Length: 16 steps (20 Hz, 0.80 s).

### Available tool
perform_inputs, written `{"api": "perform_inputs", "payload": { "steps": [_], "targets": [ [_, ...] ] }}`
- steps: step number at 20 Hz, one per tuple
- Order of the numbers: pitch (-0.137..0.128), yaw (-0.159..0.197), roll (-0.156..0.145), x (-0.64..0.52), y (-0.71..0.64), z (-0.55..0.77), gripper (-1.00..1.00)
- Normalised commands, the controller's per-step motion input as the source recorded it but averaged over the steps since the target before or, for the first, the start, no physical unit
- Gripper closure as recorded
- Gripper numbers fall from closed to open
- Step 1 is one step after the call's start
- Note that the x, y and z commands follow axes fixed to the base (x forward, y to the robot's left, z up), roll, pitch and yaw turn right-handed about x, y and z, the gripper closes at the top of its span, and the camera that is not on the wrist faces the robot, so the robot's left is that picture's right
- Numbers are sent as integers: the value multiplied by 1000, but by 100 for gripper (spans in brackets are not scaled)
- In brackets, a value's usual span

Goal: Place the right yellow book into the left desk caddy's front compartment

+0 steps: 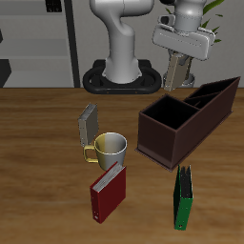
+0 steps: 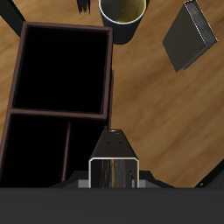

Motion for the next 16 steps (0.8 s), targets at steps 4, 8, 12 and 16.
{"api": "perform_inputs", "payload": {
  "steps": [4,8,12,16],
  "targets": [
    [34,-10,24,187,104,-133,100],
    [24,-6,34,146,130,-93,100],
    [-6,1,31,36,128,-20,100],
    [0,-3,30,66,102,-21,100]
  ]
}}
